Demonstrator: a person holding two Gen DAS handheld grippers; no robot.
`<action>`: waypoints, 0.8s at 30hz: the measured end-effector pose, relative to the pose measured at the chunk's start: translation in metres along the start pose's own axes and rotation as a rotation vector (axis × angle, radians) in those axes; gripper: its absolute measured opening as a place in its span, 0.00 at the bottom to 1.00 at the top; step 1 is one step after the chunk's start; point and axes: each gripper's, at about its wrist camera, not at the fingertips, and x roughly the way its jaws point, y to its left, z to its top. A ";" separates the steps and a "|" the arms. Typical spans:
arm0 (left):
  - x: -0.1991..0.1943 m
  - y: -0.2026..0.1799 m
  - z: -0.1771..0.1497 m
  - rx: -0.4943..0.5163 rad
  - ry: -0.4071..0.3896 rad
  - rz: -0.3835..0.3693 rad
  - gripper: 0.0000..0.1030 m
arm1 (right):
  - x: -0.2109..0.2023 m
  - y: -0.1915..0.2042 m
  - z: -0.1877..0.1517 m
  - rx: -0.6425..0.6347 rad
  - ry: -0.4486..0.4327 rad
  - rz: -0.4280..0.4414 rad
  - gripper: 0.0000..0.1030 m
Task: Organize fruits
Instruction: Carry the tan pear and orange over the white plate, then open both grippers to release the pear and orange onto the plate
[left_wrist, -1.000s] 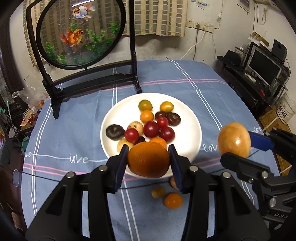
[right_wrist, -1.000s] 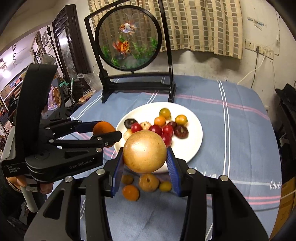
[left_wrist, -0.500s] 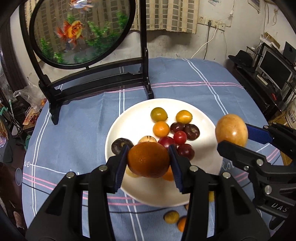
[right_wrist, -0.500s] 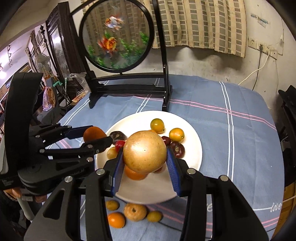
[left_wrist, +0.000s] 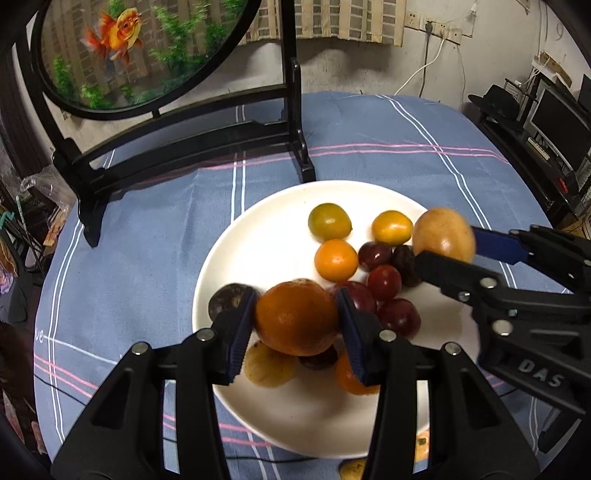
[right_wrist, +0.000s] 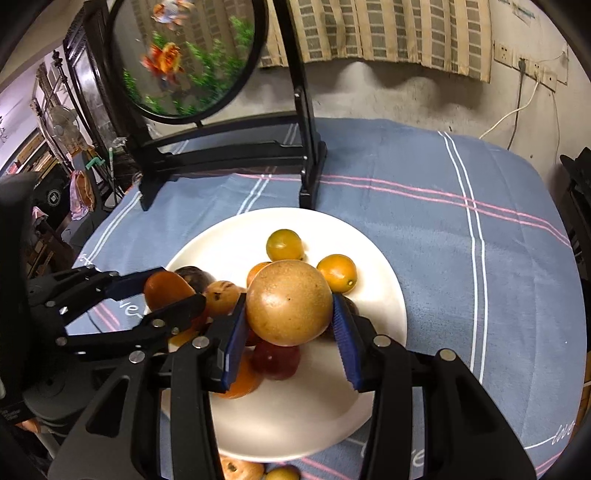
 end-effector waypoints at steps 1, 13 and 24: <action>0.001 0.000 0.000 0.001 -0.001 0.005 0.44 | 0.003 -0.001 0.001 0.001 0.006 0.001 0.43; -0.004 0.007 0.006 0.005 -0.044 0.026 0.44 | 0.004 -0.008 0.019 0.021 -0.035 0.010 0.43; -0.003 0.000 0.010 0.050 -0.068 0.046 0.40 | 0.006 -0.007 0.020 0.022 -0.012 -0.011 0.43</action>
